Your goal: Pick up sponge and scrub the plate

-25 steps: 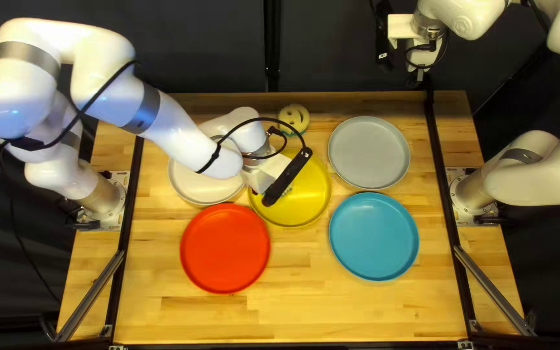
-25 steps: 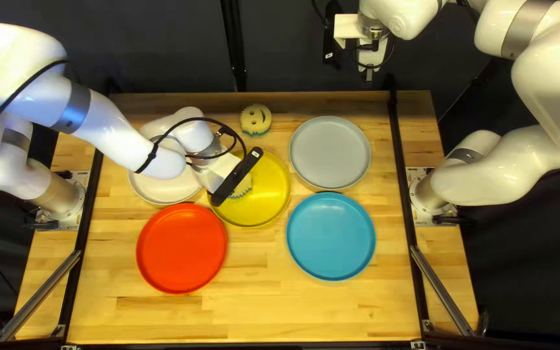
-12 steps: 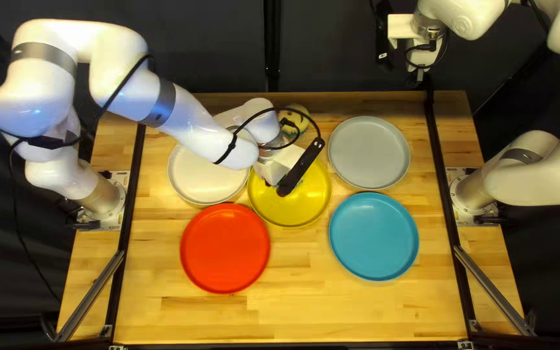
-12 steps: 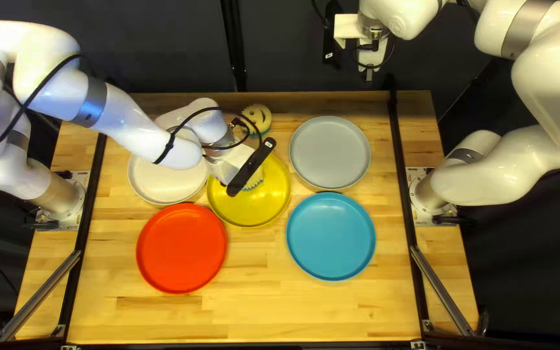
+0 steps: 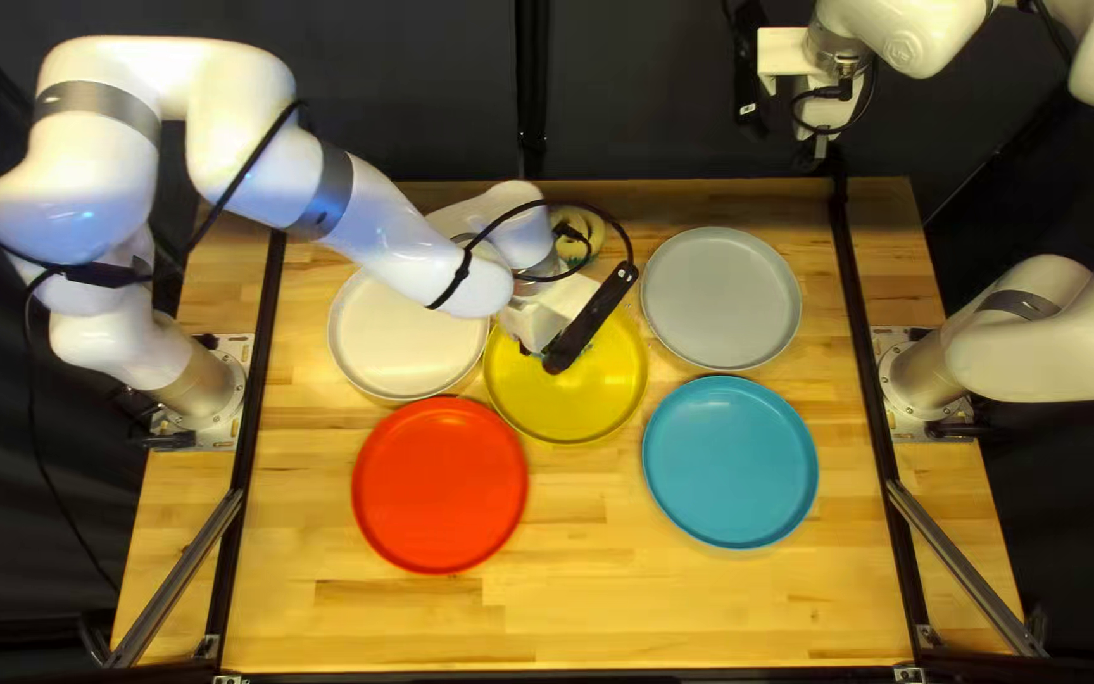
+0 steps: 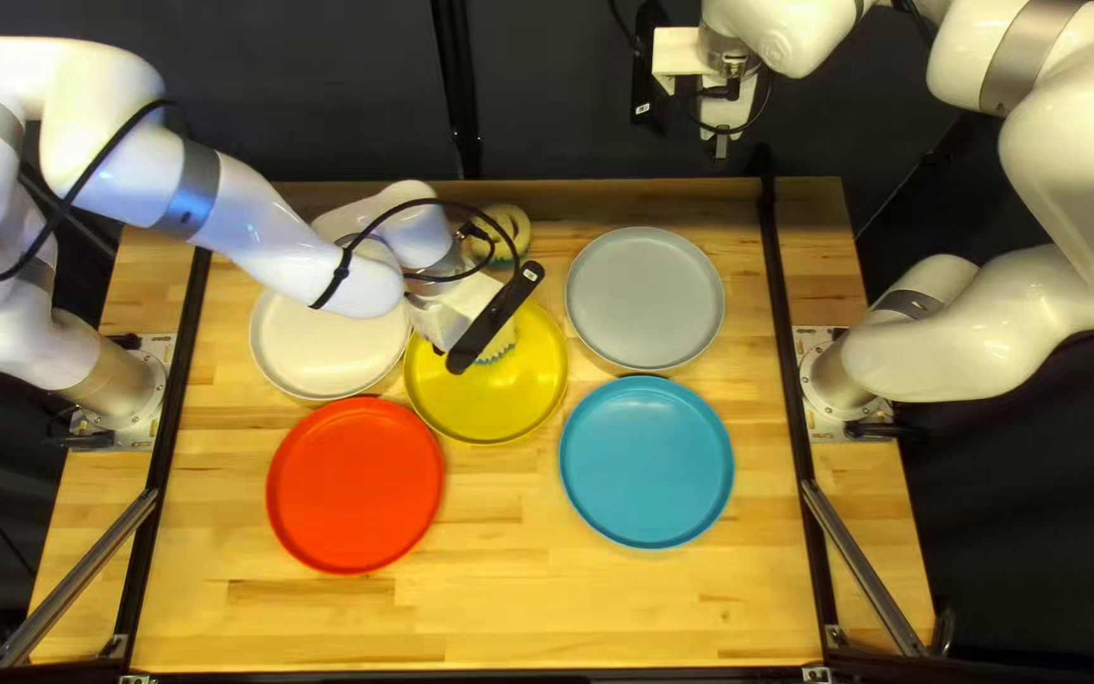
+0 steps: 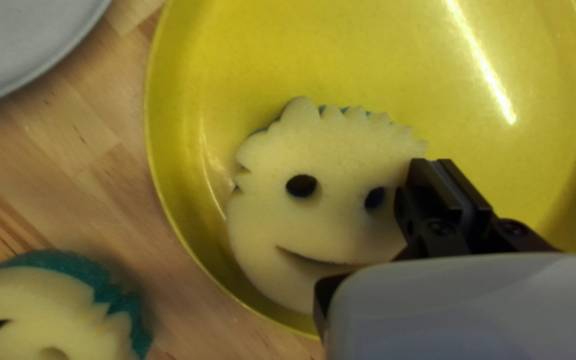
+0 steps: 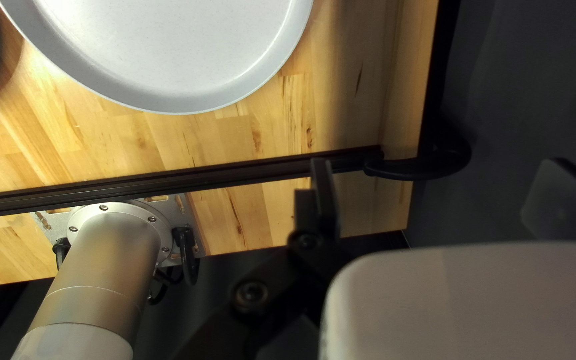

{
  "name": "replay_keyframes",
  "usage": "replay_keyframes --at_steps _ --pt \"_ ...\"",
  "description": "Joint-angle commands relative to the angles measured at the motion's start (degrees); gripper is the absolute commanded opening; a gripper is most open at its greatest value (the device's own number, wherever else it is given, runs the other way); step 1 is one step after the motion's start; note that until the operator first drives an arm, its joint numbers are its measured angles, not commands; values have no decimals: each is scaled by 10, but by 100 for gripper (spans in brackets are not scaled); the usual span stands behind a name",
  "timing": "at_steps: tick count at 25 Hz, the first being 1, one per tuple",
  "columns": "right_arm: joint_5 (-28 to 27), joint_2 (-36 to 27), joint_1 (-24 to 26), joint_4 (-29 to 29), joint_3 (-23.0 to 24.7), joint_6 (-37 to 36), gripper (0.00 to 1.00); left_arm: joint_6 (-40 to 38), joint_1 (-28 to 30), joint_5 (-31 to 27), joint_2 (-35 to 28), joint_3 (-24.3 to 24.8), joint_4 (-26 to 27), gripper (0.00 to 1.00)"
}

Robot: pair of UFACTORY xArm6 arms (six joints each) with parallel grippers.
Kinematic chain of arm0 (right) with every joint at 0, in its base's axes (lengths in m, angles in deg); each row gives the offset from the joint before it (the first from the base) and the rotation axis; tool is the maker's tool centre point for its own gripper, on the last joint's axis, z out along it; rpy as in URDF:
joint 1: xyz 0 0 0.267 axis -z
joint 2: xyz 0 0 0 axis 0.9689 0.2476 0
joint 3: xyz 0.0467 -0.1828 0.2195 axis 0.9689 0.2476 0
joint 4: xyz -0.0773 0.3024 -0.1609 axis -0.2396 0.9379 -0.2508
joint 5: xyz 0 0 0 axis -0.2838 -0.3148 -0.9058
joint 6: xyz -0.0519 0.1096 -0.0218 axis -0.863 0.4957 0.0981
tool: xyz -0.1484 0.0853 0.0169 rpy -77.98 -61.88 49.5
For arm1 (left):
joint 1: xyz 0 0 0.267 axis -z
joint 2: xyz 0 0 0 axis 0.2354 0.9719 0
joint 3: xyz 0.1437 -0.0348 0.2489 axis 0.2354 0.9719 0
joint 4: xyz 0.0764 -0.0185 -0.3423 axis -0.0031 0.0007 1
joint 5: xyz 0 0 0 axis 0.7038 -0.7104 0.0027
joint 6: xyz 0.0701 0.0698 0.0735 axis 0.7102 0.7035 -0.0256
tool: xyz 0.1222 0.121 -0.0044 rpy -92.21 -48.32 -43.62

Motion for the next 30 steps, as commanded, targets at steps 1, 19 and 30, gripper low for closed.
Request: replay_keyframes --at_steps 1,19,30 --pt "0 0 0 0 0 0 100 -3 5 7 -7 12 6 0" --pt "0 0 0 0 0 0 100 -70 72 11 80 -125 -39 0" --pt "0 0 0 0 0 0 100 -59 107 63 -8 18 9 0"
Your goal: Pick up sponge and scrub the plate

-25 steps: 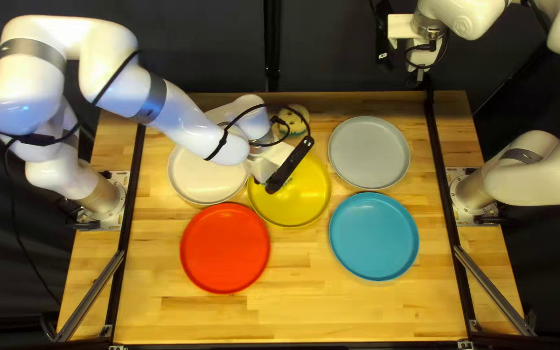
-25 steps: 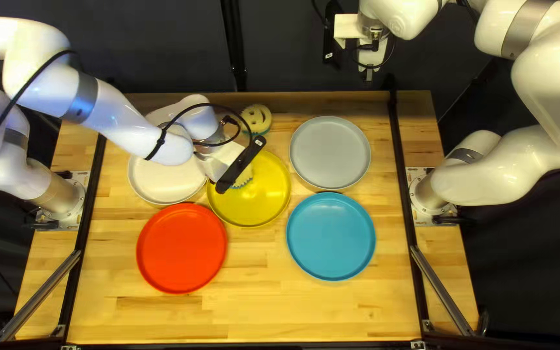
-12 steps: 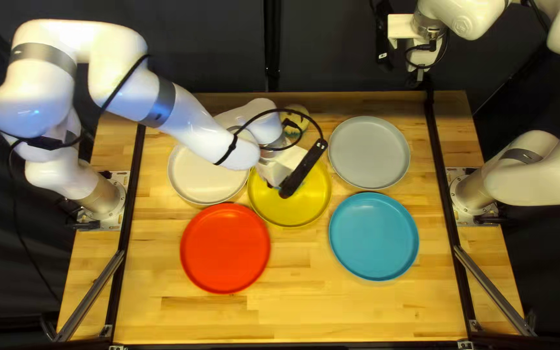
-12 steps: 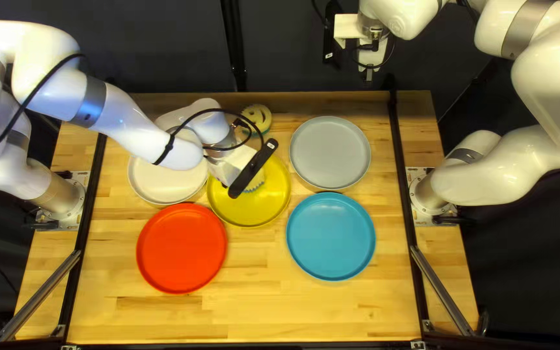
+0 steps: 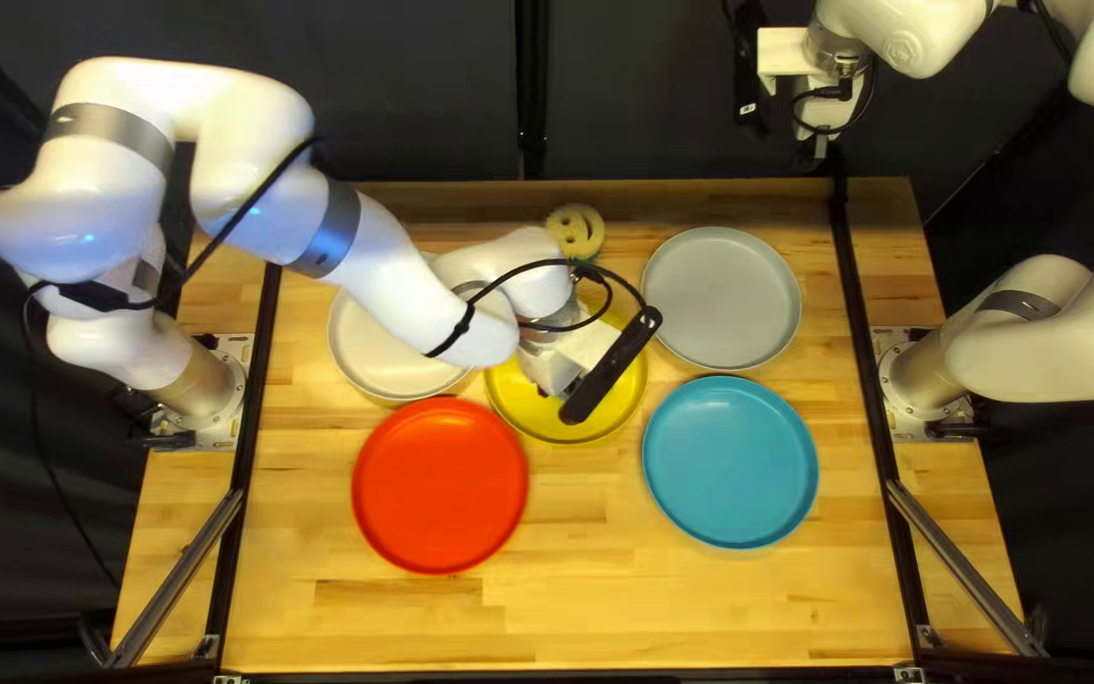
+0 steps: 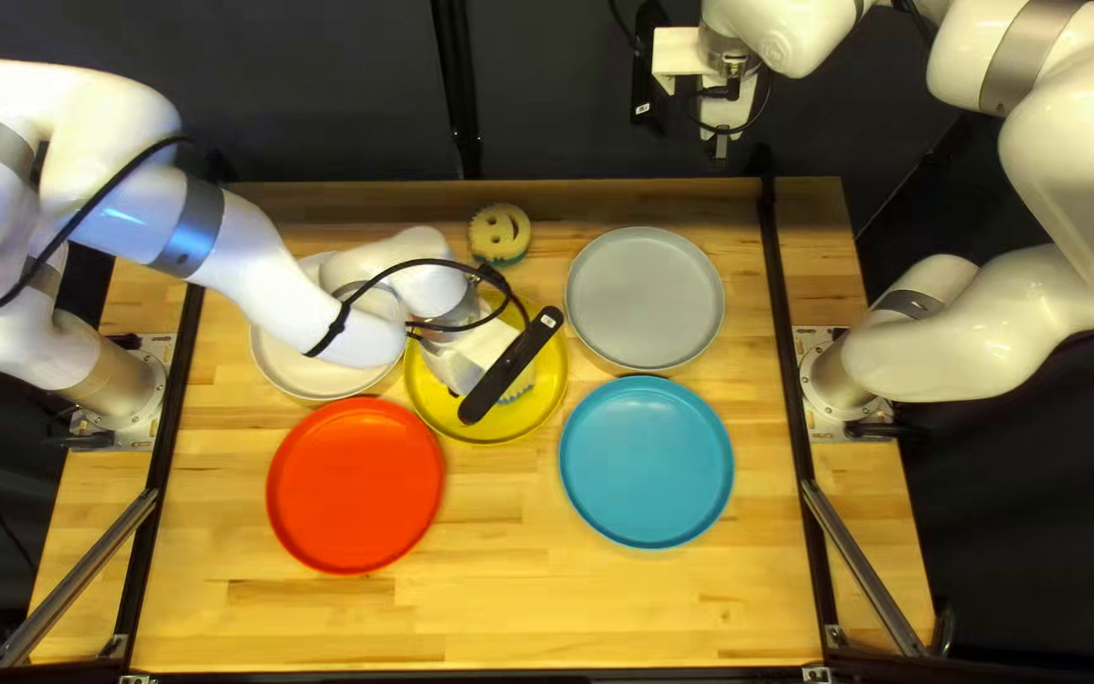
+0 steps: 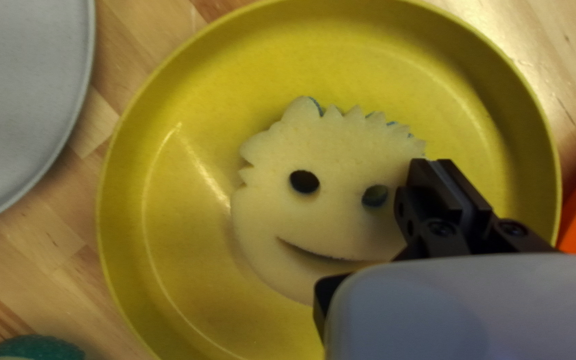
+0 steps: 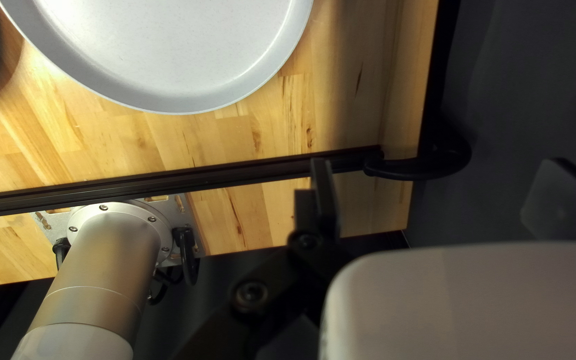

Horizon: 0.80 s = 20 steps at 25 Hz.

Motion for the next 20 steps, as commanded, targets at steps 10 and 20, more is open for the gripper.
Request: replay_keyframes --at_steps 10,20 --pt "0 0 0 0 0 0 100 -22 7 1 -3 -7 -8 0" --pt "0 0 0 0 0 0 100 -230 88 17 -46 -6 -153 0"
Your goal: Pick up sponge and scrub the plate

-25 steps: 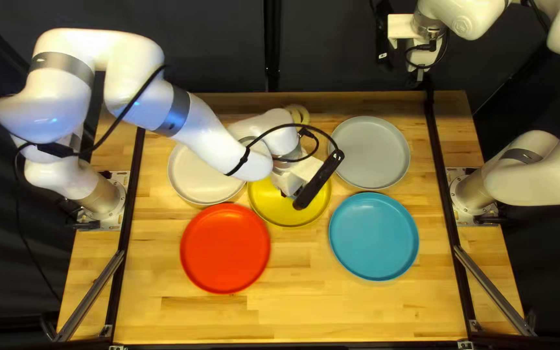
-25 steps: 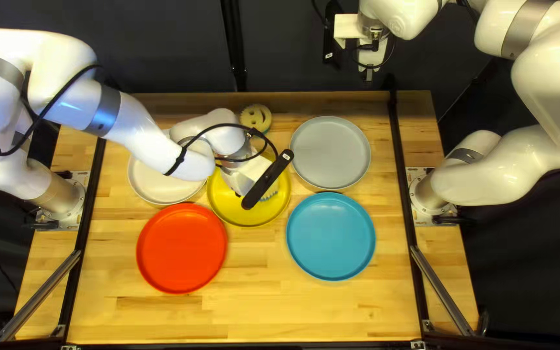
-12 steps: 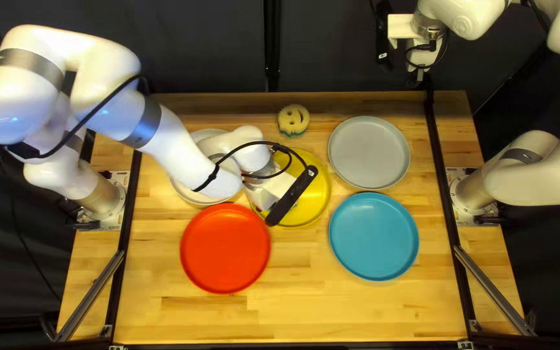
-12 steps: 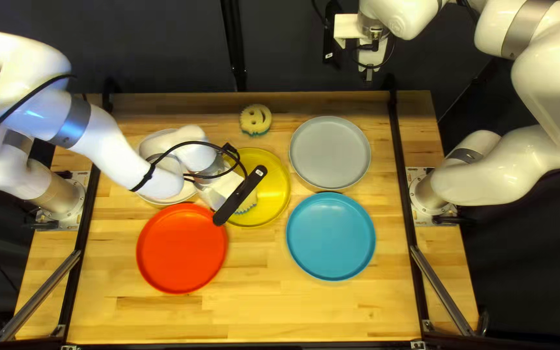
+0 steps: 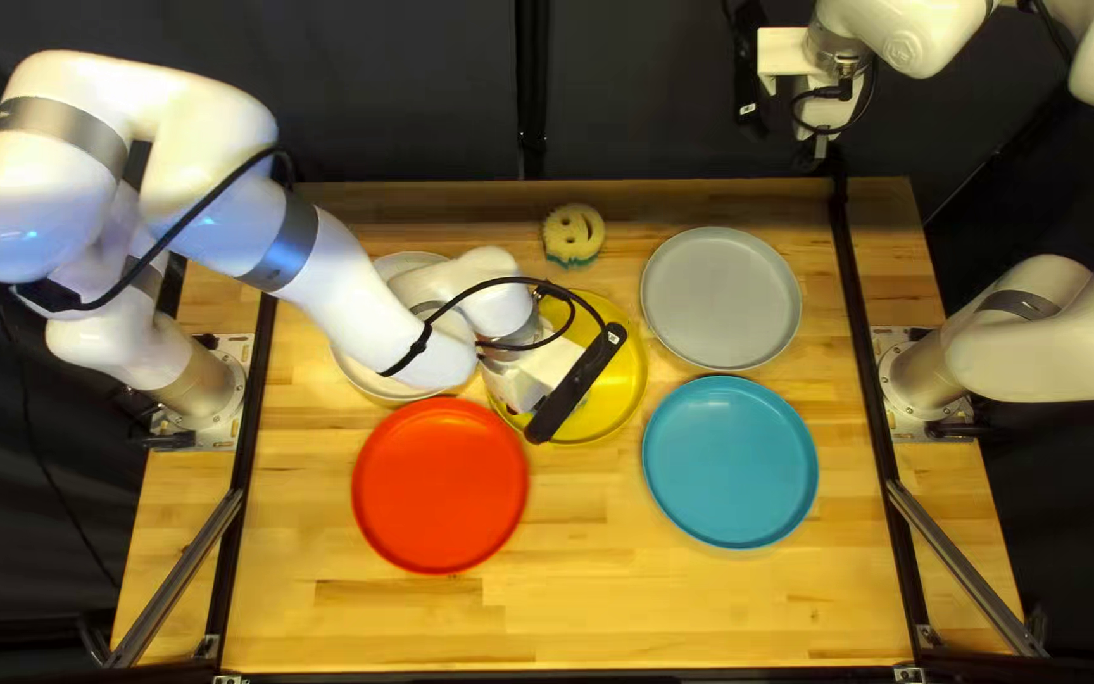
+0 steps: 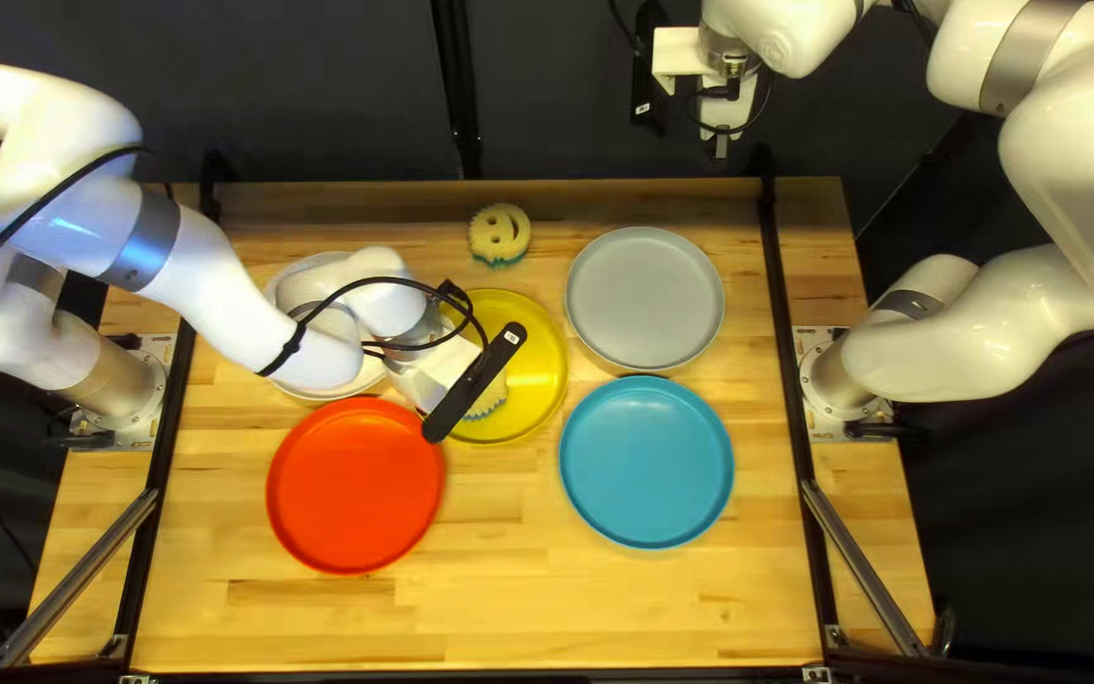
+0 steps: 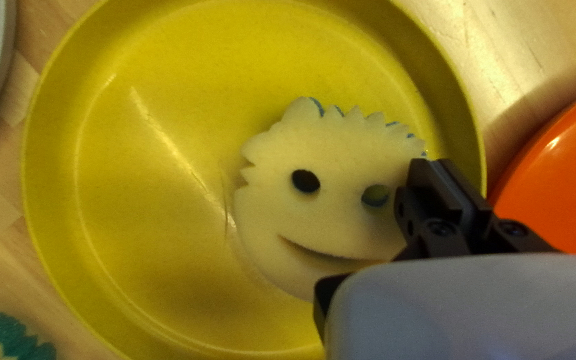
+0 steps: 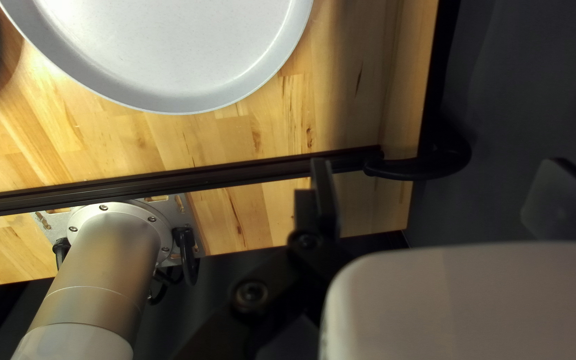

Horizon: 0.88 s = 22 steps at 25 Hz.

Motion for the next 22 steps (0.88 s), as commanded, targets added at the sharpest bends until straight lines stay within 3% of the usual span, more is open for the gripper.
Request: replay_keyframes --at_steps 1,6,11,15,16,17,22 --pt "0 0 0 0 0 0 100 -103 61 32 14 -16 -65 0" --pt "0 0 0 0 0 0 100 -224 128 93 65 -48 -148 0" --pt "0 0 0 0 0 0 100 -354 166 152 130 -89 -264 0" --pt "0 0 0 0 0 0 100 -394 178 197 154 -90 -303 0" --pt "0 0 0 0 0 0 100 -392 178 203 156 -88 -301 9" --pt "0 0 0 0 0 0 100 -380 180 215 160 -84 -288 99" --pt "0 0 0 0 0 0 100 -291 168 202 114 -40 -207 100"
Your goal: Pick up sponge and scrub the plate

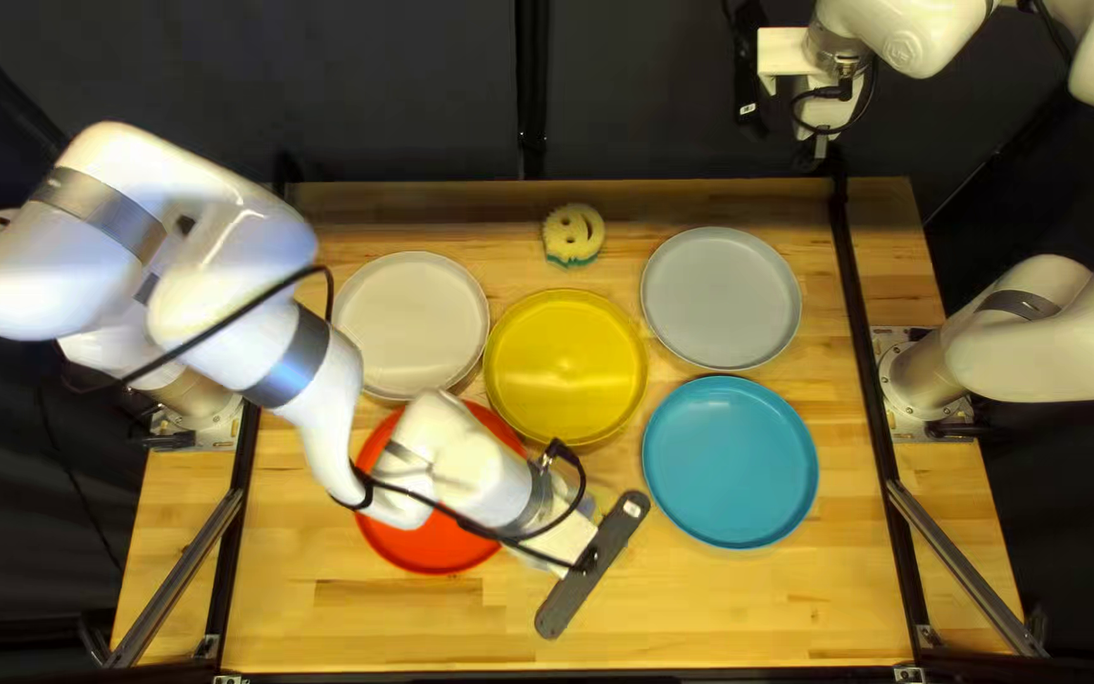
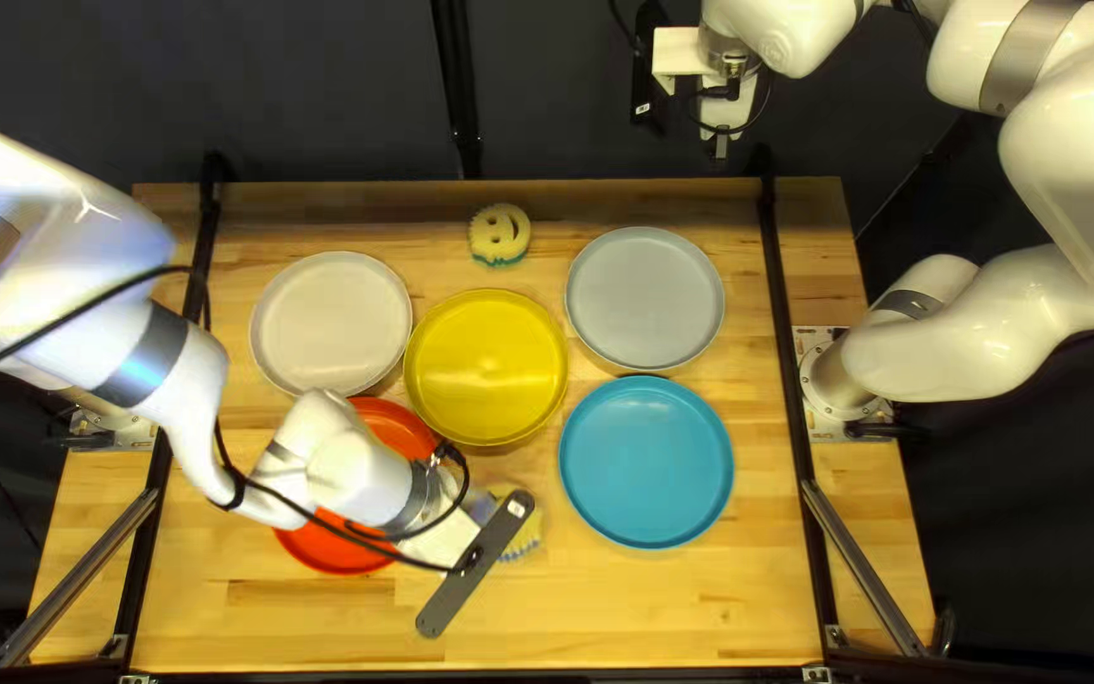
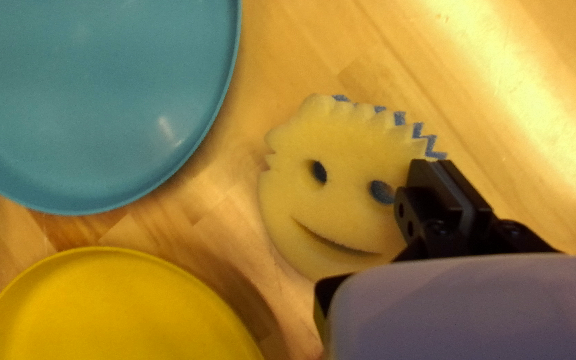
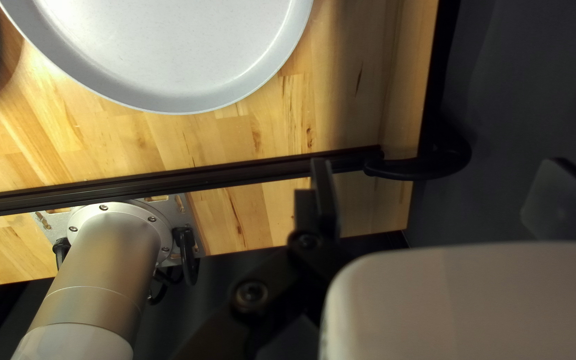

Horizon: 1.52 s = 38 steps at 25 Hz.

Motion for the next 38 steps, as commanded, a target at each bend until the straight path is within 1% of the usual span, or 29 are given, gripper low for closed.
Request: replay_keyframes --at_steps 1,3,4,6,7,8,9,12,13,14,15,16,17,18,19,20,23,24,25,29,30,32,34,38 --pt "0 0 0 0 0 0 100 89 -15 -21 -59 50 81 100" --pt "0 0 0 0 0 0 100 127 -28 -45 -96 76 114 100" --pt "0 0 0 0 0 0 100 158 -40 -62 -125 96 139 100" --pt "0 0 0 0 0 0 100 200 -66 -100 -178 129 169 100" --pt "0 0 0 0 0 0 100 211 -74 -113 -194 138 176 100" --pt "0 0 0 0 0 0 100 236 -97 -145 -234 160 190 100" --pt "0 0 0 0 0 0 100 250 -112 -168 -259 172 196 100" --pt "0 0 0 0 0 0 100 291 -160 -222 -317 203 210 100" --pt "0 0 0 0 0 0 100 317 -193 -252 -348 220 219 100" --pt "0 0 0 0 0 0 100 328 -212 -271 -363 227 221 100" --pt "0 0 0 0 0 0 100 350 -244 -300 -391 238 224 100" --pt "0 0 0 0 0 0 100 365 -273 -329 -415 245 224 100" --pt "0 0 0 0 0 0 100 369 -284 -343 -423 246 223 100" --pt "0 0 0 0 0 0 100 384 -321 -390 -456 247 217 100" --pt "0 0 0 0 0 0 100 386 -331 -405 -464 244 214 100" --pt "0 0 0 0 0 0 100 393 -357 -444 -490 240 207 100" --pt "0 0 0 0 0 0 100 401 -405 -516 -538 230 194 100" --pt "0 0 0 0 0 0 100 405 -418 -531 -550 229 192 100" --pt "0 0 0 0 0 0 100 418 -447 -558 -572 230 190 100" --pt "0 0 0 0 0 0 100 448 -515 -608 -623 242 185 100" --pt "0 0 0 0 0 0 100 457 -539 -628 -649 249 183 100" --pt "0 0 0 0 0 0 100 459 -562 -650 -679 256 178 100" --pt "0 0 0 0 0 0 100 466 -596 -685 -731 271 173 100" --pt "0 0 0 0 0 0 100 464 -615 -716 -790 294 164 100"
